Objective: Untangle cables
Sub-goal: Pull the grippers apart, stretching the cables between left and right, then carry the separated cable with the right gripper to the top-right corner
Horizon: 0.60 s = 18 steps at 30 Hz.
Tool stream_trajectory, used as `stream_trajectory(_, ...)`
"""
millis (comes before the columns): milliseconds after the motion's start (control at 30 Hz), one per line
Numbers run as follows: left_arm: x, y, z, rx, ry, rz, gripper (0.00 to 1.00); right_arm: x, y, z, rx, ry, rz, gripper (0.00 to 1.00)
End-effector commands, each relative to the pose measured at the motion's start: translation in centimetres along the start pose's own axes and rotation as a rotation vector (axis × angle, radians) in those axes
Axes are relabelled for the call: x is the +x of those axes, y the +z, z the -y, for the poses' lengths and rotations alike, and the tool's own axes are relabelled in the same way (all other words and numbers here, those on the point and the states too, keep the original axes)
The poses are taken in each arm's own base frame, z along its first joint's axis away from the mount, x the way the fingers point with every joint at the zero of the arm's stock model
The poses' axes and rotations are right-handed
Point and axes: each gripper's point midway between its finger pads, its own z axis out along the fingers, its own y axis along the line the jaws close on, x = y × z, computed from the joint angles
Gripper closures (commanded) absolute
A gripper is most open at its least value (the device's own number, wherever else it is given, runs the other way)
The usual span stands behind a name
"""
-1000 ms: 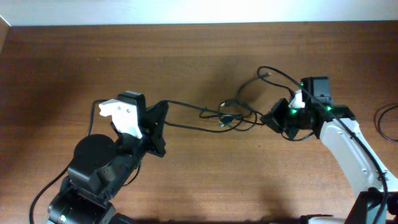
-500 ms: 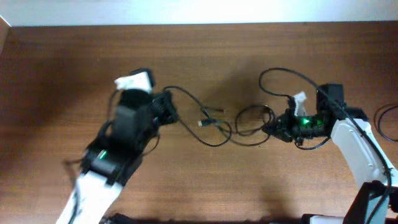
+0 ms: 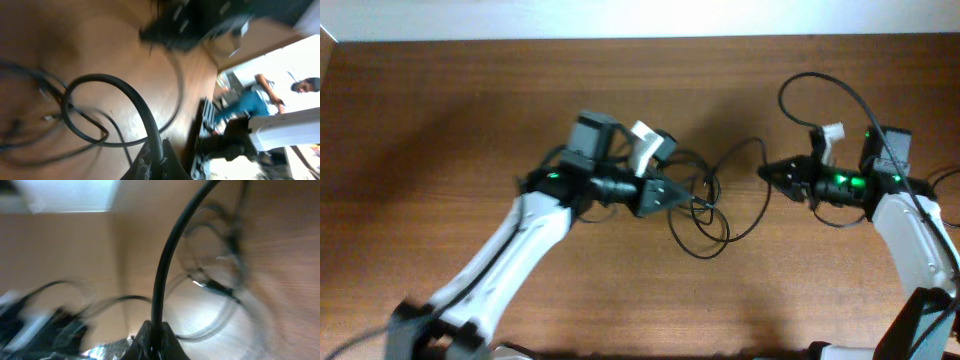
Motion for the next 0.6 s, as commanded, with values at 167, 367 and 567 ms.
stream_trajectory(167,-7.0,-18.6,0.5,-0.473,0.159,0.498,1.0,0.0,-3.8,11.1,0.65,0.161,0.136,0.96)
stream_trajectory(367,-3.3,-20.7,-7.9,-0.743,-0.436,0.556,0.98,1.0,-4.0,11.3,0.664,0.19,0.104,0.96)
stream_trajectory(567,-1.9,-16.0,-10.4,-0.575,-0.531,0.397,0.94,1.9,-4.1,11.5,0.675,0.215,0.076,0.59)
